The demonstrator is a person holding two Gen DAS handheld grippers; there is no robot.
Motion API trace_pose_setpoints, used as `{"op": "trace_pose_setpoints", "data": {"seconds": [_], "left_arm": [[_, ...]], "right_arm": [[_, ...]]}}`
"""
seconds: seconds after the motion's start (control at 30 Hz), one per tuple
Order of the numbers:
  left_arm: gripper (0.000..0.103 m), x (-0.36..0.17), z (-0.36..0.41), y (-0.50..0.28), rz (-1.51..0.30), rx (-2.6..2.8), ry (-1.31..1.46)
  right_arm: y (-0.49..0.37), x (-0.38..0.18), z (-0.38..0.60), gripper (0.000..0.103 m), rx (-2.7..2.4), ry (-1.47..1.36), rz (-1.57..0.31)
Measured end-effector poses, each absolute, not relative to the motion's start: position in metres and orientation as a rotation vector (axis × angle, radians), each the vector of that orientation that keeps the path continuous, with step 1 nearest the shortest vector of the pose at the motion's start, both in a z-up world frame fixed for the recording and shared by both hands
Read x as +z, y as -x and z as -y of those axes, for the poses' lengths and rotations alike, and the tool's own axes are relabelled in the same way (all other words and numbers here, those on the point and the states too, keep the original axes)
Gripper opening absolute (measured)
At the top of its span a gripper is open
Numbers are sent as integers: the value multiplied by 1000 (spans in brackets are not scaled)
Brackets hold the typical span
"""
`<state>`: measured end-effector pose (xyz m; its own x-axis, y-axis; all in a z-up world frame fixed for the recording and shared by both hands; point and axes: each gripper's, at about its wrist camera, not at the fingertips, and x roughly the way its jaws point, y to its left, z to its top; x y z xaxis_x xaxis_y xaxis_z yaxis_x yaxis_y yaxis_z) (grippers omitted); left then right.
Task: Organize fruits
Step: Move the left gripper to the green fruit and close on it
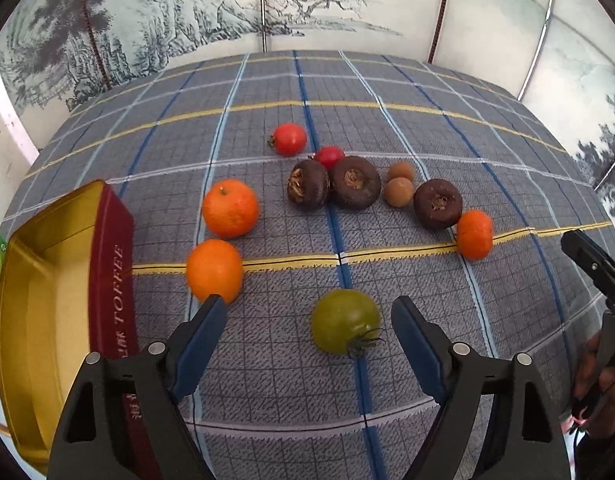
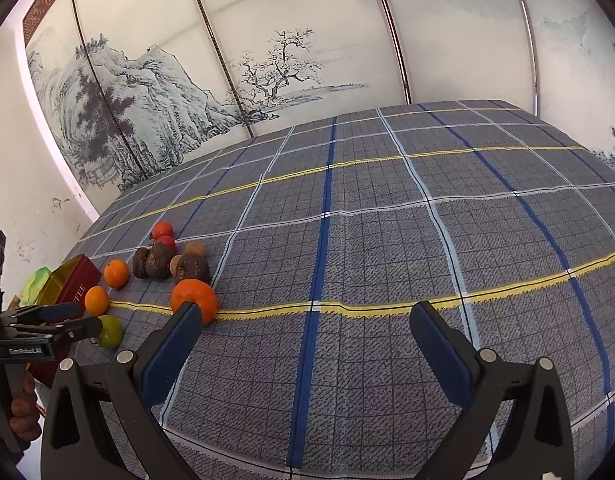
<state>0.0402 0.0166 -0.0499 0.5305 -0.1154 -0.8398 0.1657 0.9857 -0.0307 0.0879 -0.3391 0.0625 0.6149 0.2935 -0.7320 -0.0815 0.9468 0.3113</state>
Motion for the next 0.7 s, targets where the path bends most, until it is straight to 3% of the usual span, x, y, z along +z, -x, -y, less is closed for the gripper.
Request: {"op": "trace_pose_setpoints", "data": {"seconds": [0.3, 0.33, 0.37, 0.43, 0.7], "left_arm": [[80, -60, -3, -42, -998, -174, -110], [71, -63, -1, -42, -1006, -176, -122], [55, -67, 1, -42, -1024, -181, -131], [39, -72, -1, -42, -1035, -202, -97], [39, -66, -1, -33, -1032, -173, -79]], "right_arm": [[-87, 59, 339, 103, 211, -253, -890], [-87, 58, 339, 103, 210, -255, -894], [-88, 57, 340, 103, 210, -256, -897], [-88, 55, 340, 103, 207, -257, -900], [-92, 52, 339, 103, 197, -251, -912]]}}
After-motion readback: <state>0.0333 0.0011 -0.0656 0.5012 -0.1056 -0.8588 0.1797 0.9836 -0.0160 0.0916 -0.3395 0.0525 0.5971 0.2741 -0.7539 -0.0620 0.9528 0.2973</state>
